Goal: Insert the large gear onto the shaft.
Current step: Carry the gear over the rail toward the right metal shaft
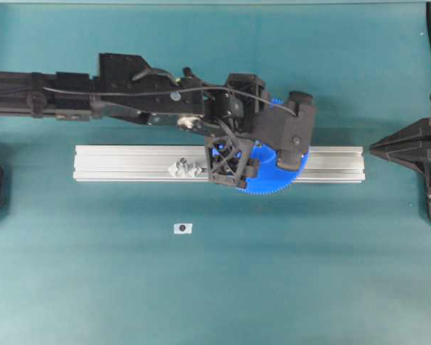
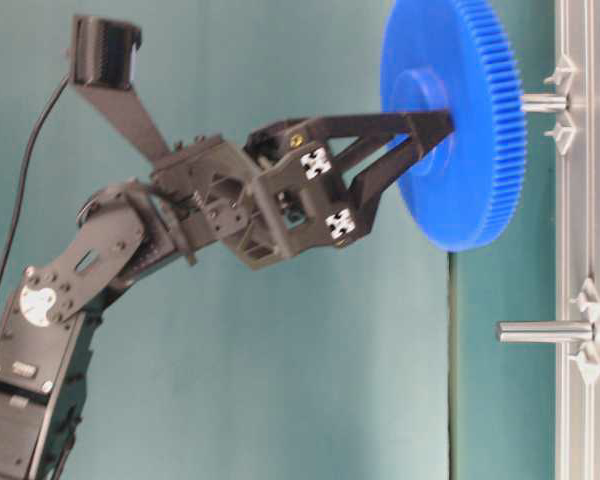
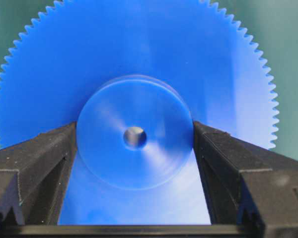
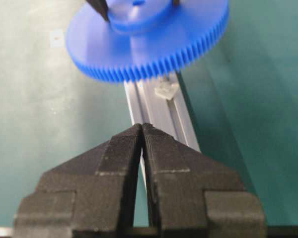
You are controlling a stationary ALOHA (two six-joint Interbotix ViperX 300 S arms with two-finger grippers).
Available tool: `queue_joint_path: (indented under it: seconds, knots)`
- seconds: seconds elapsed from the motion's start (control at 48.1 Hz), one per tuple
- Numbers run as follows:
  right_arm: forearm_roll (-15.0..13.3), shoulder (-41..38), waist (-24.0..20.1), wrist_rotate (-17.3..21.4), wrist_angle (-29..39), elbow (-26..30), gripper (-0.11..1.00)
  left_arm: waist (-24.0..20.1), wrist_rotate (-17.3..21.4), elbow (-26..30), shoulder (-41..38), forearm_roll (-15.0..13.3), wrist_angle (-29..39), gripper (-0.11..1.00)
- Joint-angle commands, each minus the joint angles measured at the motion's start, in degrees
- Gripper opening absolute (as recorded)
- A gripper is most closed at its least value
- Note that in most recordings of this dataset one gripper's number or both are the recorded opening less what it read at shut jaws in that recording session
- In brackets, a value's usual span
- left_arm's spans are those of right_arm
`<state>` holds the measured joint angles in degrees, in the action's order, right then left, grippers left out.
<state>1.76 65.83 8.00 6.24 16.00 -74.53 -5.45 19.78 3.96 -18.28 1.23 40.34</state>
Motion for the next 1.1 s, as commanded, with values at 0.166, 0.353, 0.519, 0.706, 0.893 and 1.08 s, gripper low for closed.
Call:
queue_joint_path:
  seconds: [0.166,0.353,0.519,0.706,0.893,1.08]
  knots:
    - [0.0,0.4,-0.1,0.5,-0.4,0.3,0.13,-0.9,0.2,3.3,-0.5,0.1,-0.3,0.78]
    - [0.1,0.4,0.0,0.5,-0.4,0.1,0.13,-1.4,0.2,4.6,-2.1,0.1,-0.4,0.78]
    - [0.0,0.4,0.0,0.5,-0.5,-0.1,0.13,-1.4,0.3,6.1,-3.3,0.1,-0.1,0.78]
    - [0.0,0.4,0.0,0.5,-0.5,-0.2,0.13,-1.6,0.3,6.9,-4.0,0.1,0.2,0.78]
    - [0.1,0.4,0.0,0.5,-0.5,-0.3,0.13,-2.6,0.3,7.0,-4.0,0.1,0.1,0.78]
    - [0.0,0.4,0.1,0.5,-0.5,-0.3,0.13,-2.8,0.2,9.5,-3.3,0.1,0.6,0.78]
